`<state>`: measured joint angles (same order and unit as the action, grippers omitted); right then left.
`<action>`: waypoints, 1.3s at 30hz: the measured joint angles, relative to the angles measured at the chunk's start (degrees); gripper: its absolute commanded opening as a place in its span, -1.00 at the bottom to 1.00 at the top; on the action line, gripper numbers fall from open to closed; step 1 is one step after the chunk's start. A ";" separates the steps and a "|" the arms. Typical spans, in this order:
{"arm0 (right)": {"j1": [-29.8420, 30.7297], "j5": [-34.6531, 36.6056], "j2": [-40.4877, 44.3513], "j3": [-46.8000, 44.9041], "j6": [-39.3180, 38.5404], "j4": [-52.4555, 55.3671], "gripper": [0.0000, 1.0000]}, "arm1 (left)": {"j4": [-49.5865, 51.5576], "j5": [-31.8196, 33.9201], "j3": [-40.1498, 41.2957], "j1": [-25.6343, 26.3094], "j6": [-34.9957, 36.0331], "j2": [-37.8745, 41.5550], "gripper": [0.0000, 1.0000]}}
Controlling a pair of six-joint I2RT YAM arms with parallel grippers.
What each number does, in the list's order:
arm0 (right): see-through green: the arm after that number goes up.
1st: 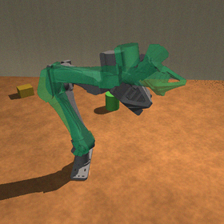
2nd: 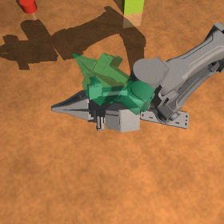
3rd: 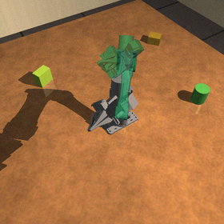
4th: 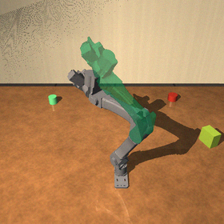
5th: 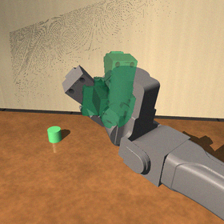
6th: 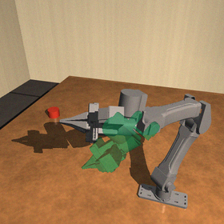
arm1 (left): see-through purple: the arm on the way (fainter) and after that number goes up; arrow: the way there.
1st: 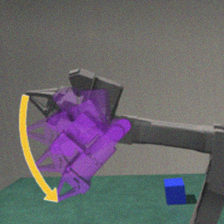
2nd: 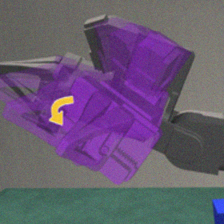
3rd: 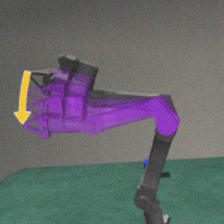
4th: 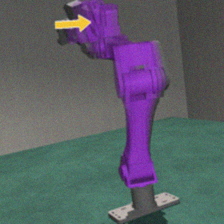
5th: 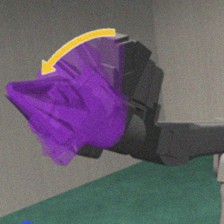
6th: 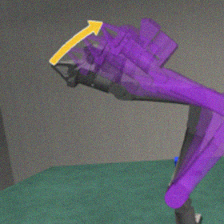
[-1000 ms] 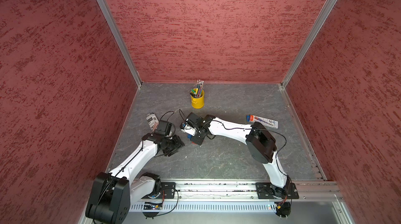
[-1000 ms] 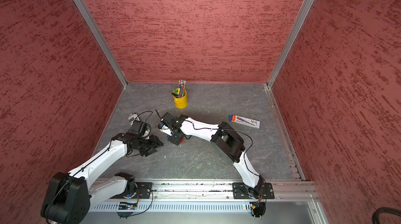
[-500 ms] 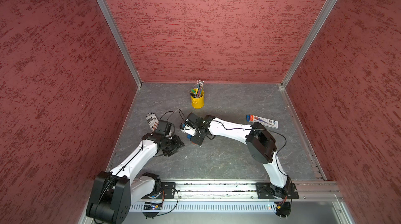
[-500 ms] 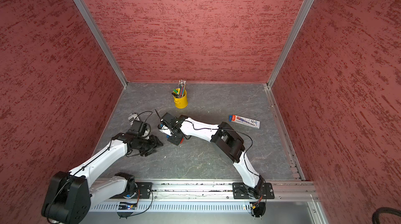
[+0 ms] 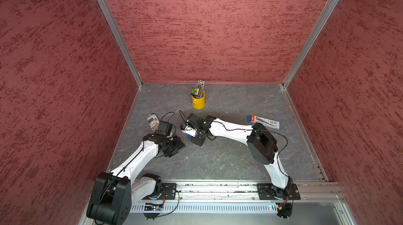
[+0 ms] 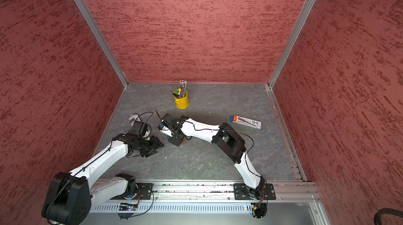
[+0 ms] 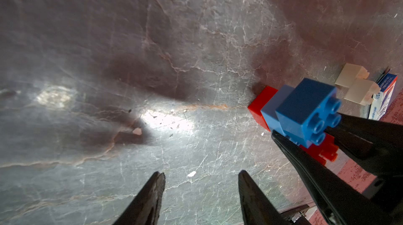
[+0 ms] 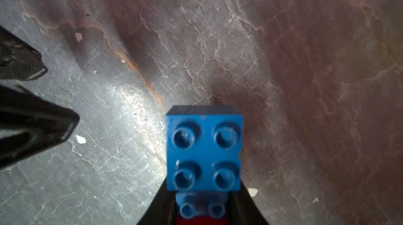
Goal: Assemble the letter y with lego
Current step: Assemble the lego brick with the lego brick.
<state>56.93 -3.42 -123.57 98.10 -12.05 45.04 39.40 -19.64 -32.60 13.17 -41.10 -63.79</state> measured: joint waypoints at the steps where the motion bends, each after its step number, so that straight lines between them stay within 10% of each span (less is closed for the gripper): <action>1: 0.00 0.02 -0.02 0.00 0.00 -0.07 -0.36 | -0.02 0.00 0.04 0.00 0.00 0.00 0.15; 39: 0.37 1.20 0.52 -2.08 0.72 -4.94 -0.39 | -0.02 0.04 0.57 -0.04 0.00 0.02 0.15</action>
<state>57.30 -2.22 -123.04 96.03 -11.33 40.10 39.38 -19.59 -32.03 13.13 -41.10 -63.77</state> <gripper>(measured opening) 0.349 0.576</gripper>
